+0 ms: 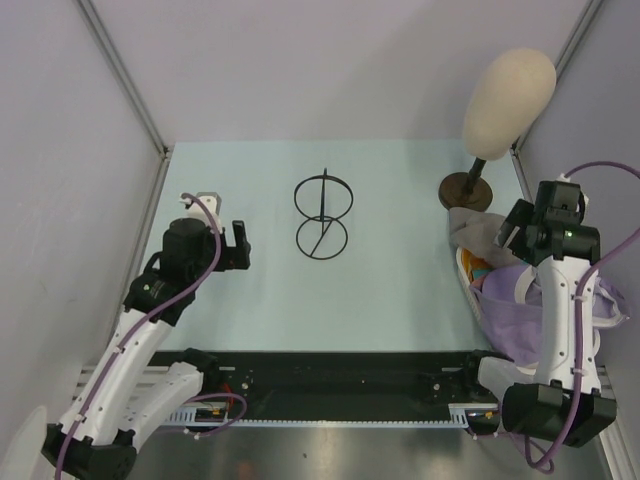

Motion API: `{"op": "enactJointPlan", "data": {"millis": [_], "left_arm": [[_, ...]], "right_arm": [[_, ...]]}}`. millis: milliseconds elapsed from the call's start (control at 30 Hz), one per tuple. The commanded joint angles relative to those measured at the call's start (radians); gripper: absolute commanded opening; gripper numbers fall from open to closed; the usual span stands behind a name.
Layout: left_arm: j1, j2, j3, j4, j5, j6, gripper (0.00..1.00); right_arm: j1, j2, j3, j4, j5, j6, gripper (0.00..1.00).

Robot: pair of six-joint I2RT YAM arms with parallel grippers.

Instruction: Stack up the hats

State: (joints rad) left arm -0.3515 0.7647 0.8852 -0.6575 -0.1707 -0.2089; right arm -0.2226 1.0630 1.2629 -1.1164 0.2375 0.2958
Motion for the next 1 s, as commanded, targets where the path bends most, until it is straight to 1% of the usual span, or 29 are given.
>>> {"op": "enactJointPlan", "data": {"millis": [0, 100, 167, 267, 367, 400, 467, 567, 600, 633, 667, 700, 767, 800, 833, 867, 900, 967], "left_arm": [[-0.009, 0.021, 0.069, 0.036, -0.049, -0.006, 1.0], [-0.009, 0.047, 0.09, 0.027, -0.058, -0.004, 1.0], [-0.009, 0.056, 0.106, 0.021, -0.058, -0.007, 1.0], [-0.009, 0.064, 0.123, 0.012, -0.059, -0.017, 1.0], [-0.009, 0.067, 0.136, -0.005, -0.066, -0.023, 1.0], [-0.009, 0.068, 0.139, -0.008, -0.066, -0.023, 1.0], [-0.009, 0.07, 0.147, -0.021, -0.066, -0.024, 1.0], [-0.009, 0.062, 0.147, -0.031, -0.067, -0.03, 1.0], [-0.009, 0.062, 0.147, -0.034, -0.066, -0.035, 1.0], [-0.009, 0.061, 0.149, -0.039, -0.064, -0.037, 1.0], [-0.009, 0.058, 0.15, -0.039, -0.056, -0.038, 1.0], [-0.009, 0.059, 0.155, -0.042, -0.053, -0.04, 1.0], [-0.009, 0.058, 0.164, -0.047, -0.041, -0.04, 1.0], [-0.009, 0.058, 0.167, -0.047, -0.038, -0.038, 1.0], [-0.009, 0.059, 0.172, -0.044, -0.035, -0.037, 1.0], [-0.009, 0.061, 0.175, -0.041, -0.03, -0.035, 1.0], [-0.007, 0.065, 0.176, -0.039, -0.027, -0.034, 1.0], [-0.009, 0.071, 0.185, -0.025, -0.02, -0.032, 1.0]], "right_arm": [[0.008, 0.058, -0.063, 0.205, -0.157, -0.139, 0.88], [0.003, 0.106, -0.104, 0.318, -0.199, -0.153, 0.87], [-0.014, 0.155, -0.125, 0.357, -0.255, -0.165, 0.87], [-0.017, 0.212, -0.157, 0.42, -0.273, -0.184, 0.85], [-0.024, 0.264, -0.178, 0.461, -0.296, -0.195, 0.78], [-0.027, 0.273, -0.184, 0.48, -0.306, -0.196, 0.72], [-0.034, 0.276, -0.203, 0.498, -0.337, -0.205, 0.67], [-0.04, 0.282, -0.214, 0.533, -0.356, -0.213, 0.49], [-0.041, 0.285, -0.212, 0.541, -0.353, -0.211, 0.34], [-0.041, 0.287, -0.208, 0.543, -0.351, -0.21, 0.28], [-0.043, 0.287, -0.2, 0.537, -0.337, -0.205, 0.24], [-0.04, 0.284, -0.168, 0.509, -0.327, -0.196, 0.22], [-0.034, 0.261, -0.128, 0.472, -0.272, -0.193, 0.13], [-0.029, 0.246, -0.072, 0.431, -0.253, -0.187, 0.04], [-0.026, 0.233, -0.042, 0.411, -0.239, -0.185, 0.0], [-0.021, 0.201, -0.005, 0.391, -0.207, -0.182, 0.0], [-0.017, 0.186, 0.059, 0.359, -0.202, -0.173, 0.0], [-0.001, 0.148, 0.134, 0.33, -0.201, -0.152, 0.0]]}}
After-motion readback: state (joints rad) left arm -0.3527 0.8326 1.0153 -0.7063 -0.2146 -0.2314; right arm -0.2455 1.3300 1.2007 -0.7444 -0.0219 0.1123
